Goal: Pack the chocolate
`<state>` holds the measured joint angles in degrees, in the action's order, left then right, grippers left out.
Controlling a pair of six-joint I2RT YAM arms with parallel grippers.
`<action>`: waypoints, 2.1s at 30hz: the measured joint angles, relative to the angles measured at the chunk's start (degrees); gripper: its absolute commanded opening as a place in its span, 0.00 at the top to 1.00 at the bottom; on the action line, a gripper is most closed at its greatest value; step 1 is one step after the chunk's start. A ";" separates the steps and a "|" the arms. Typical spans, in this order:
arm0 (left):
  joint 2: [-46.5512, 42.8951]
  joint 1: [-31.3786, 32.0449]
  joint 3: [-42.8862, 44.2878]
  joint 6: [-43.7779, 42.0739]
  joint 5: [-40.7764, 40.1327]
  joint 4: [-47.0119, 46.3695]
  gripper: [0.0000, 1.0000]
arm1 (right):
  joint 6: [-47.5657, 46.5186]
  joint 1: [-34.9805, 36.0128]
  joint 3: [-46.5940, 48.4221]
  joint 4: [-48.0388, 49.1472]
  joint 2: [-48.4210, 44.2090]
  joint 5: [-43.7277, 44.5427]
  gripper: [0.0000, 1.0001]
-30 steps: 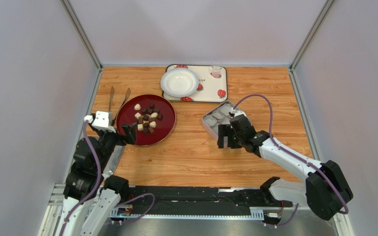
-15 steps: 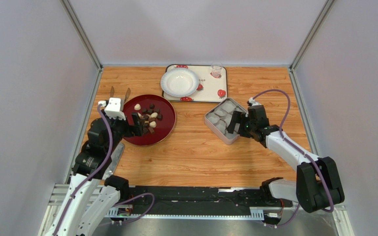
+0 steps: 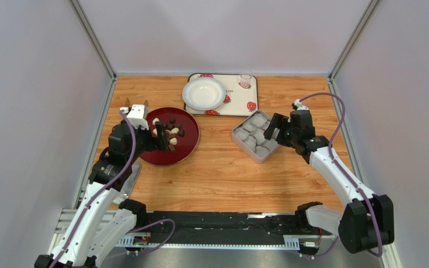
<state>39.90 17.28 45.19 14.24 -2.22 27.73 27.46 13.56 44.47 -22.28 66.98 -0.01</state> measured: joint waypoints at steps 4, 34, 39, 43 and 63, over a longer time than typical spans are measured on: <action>3.23 0.00 2.05 1.57 -2.29 1.14 0.03 | -0.39 0.00 2.40 -4.07 -5.64 1.64 0.04; 52.43 -26.64 30.51 -2.93 -6.71 7.41 0.24 | -7.82 7.52 -2.99 -7.37 -15.87 -0.83 0.09; 64.43 -29.77 38.66 -4.76 -5.84 8.02 0.32 | -8.22 8.07 -3.39 -7.08 -15.78 -0.68 0.09; 73.70 -31.21 45.86 -5.77 -3.67 9.25 0.32 | -8.46 8.15 -3.39 -7.04 -15.30 -0.59 0.10; 85.92 -34.95 55.28 -10.14 0.44 16.57 0.93 | -8.96 8.15 -4.15 -6.38 -13.66 -0.55 0.11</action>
<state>125.82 -17.67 100.47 4.10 -1.78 44.29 18.50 21.71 40.32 -28.67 53.32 -0.56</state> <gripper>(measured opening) 0.164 0.894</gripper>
